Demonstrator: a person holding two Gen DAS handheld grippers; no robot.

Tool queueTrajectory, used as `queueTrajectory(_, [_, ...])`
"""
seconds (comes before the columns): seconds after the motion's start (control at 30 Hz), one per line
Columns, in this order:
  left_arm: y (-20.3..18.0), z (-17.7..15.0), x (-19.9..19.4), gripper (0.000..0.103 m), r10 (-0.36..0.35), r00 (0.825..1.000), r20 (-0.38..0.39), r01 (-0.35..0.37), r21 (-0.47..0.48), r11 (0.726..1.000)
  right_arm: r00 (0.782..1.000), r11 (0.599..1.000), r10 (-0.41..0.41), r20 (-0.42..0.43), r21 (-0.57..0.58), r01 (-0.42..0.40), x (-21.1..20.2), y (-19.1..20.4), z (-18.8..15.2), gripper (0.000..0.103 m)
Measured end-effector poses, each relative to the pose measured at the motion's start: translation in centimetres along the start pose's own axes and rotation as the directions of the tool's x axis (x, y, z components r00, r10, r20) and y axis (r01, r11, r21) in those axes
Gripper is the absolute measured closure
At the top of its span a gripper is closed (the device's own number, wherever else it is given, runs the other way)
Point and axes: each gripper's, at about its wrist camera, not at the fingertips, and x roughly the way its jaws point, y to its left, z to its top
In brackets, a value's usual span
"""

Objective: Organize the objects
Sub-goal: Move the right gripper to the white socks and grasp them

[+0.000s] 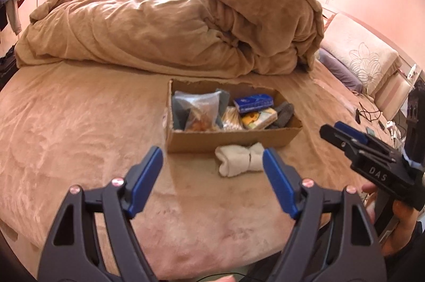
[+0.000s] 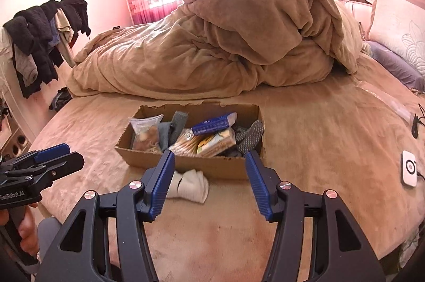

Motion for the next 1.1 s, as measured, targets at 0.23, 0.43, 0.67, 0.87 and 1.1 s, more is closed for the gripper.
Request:
queueTrajectory(0.23, [1.1, -2.3, 0.7, 0.024, 0.009, 1.000, -0.029, -0.010, -0.023, 1.000, 1.000, 1.000, 0.006, -0.020, -0.013, -0.006, 0.4, 0.8, -1.7, 0.045])
queueTrajectory(0.43, [2.2, -3.5, 1.8, 0.024, 0.011, 0.999, -0.047, -0.013, -0.031, 0.999, 0.998, 1.000, 0.007, -0.062, -0.018, -0.009, 2.1, 1.3, -3.2, 0.045])
queueTrajectory(0.67, [3.0, -4.2, 3.7, 0.024, 0.019, 0.998, -0.067, -0.022, -0.035, 0.999, 0.993, 1.000, 0.012, -0.113, -0.016, -0.014, 4.9, 1.3, -4.5, 0.045])
queueTrajectory(0.87, [3.7, -4.9, 5.6, 0.024, 0.014, 0.996, -0.090, -0.019, -0.046, 0.999, 0.987, 0.999, 0.028, -0.156, -0.013, -0.031, 7.4, 1.3, -5.4, 0.045])
queueTrajectory(1.1, [4.6, -5.1, 7.3, 0.024, 0.007, 0.994, -0.107, -0.013, -0.057, 0.998, 0.980, 0.999, 0.043, -0.192, -0.011, -0.046, 10.3, 1.5, -5.8, 0.045])
